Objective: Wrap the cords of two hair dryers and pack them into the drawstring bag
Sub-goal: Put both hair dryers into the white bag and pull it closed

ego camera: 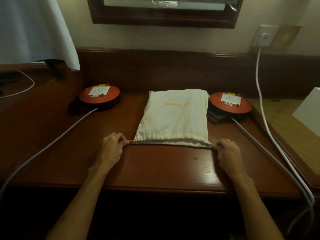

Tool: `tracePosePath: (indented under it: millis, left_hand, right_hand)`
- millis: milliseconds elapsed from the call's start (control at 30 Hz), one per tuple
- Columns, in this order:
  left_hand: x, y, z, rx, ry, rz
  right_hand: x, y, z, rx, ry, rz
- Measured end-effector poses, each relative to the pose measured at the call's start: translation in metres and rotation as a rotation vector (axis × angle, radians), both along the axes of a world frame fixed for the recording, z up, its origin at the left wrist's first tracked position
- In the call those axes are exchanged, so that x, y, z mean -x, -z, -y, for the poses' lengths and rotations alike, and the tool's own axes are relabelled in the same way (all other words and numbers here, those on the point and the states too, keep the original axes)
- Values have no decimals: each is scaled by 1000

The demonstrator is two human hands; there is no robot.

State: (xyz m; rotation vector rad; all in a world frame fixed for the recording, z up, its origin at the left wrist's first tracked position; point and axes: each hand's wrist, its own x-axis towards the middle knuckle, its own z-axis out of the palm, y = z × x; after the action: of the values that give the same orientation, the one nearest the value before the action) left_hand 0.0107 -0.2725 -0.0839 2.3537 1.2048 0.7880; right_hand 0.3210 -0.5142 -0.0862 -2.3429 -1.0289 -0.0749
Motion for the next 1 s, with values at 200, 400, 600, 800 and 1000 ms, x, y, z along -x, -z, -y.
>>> tracePosePath:
  millis: [200,400,600,800,1000]
  left_hand:
    - [26,-7,-9,-70,74,0]
    - [41,-5,-15,-90,42,23]
    - [39,-11,-16,-42,-117,-28]
    - [1,-39,7,21,10,-229]
    - [-33,-22,17,-60,74,-332]
  right_hand:
    - [-6,-8,19,41,-201,-34]
    - [-9,-11,30,84,-114,-75]
    - [-13,-9,32,65,96,-43]
    - [10,-27,9,87,56,18]
    - [24,-7,-19,107,-89,28]
